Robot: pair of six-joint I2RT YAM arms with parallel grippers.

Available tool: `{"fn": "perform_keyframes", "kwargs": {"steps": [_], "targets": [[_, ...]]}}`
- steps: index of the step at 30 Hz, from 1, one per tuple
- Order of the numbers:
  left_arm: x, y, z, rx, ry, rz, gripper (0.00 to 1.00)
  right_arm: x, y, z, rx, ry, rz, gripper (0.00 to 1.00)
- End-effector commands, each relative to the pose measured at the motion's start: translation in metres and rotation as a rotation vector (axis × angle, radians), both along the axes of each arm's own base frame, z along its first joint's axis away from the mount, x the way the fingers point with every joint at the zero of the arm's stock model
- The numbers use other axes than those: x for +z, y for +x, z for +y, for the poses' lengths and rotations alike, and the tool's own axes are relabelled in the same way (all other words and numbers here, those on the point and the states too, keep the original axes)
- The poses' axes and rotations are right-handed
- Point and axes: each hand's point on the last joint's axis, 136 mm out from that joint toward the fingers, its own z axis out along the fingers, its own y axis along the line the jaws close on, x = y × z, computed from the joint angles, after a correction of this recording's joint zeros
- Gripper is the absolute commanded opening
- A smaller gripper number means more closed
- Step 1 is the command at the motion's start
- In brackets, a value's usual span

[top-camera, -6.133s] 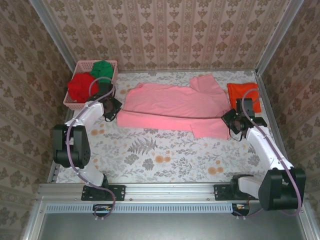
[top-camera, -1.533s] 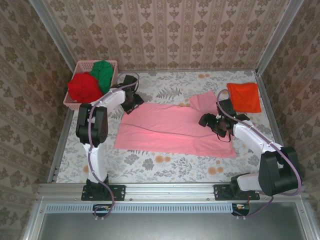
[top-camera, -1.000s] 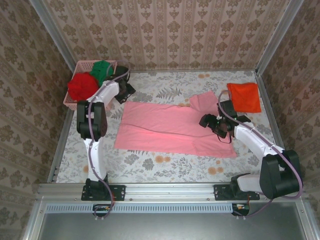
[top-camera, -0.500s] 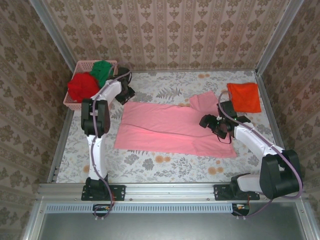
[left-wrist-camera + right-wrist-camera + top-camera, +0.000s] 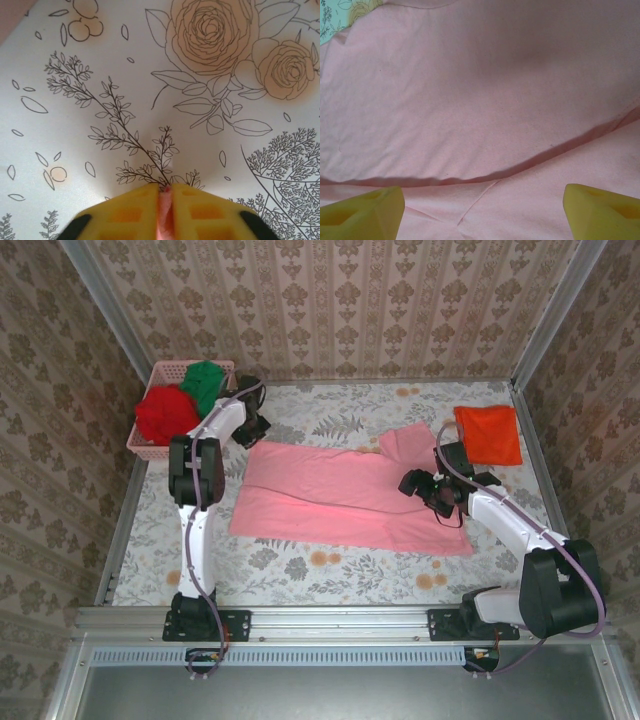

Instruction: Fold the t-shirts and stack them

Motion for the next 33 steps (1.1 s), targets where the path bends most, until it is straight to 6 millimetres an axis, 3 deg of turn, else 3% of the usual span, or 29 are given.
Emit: {"fn": "perform_keyframes", "kwargs": {"steps": [1,4,9,12,16,21,25,33], "targets": [[-0.014,-0.012,0.003,-0.014,0.009,0.064,0.03,0.018,0.02,-0.014,-0.023,-0.039,-0.047,0.84],[-0.01,-0.017,0.004,-0.022,0.009,0.059,0.0,0.038,0.05,-0.046,-0.06,-0.148,-0.109,0.84],[-0.003,-0.029,0.009,-0.016,0.017,0.035,0.0,0.036,0.106,-0.093,-0.082,-0.308,-0.085,0.78],[0.002,-0.033,0.018,0.004,0.051,0.009,0.0,0.025,0.142,-0.1,-0.028,-0.337,-0.053,0.7],[0.006,-0.03,0.02,0.002,0.057,0.004,0.0,0.0,0.173,-0.088,0.095,-0.312,0.036,0.62],[0.006,-0.029,0.02,-0.003,0.056,0.01,0.0,-0.029,0.188,-0.089,0.18,-0.339,0.124,0.51],[0.005,-0.029,0.021,-0.005,0.057,0.012,0.0,-0.039,0.193,-0.094,0.222,-0.374,0.16,0.44],[0.003,-0.03,0.02,-0.001,0.04,0.014,0.0,-0.063,0.192,-0.1,0.266,-0.384,0.231,0.4]]}}
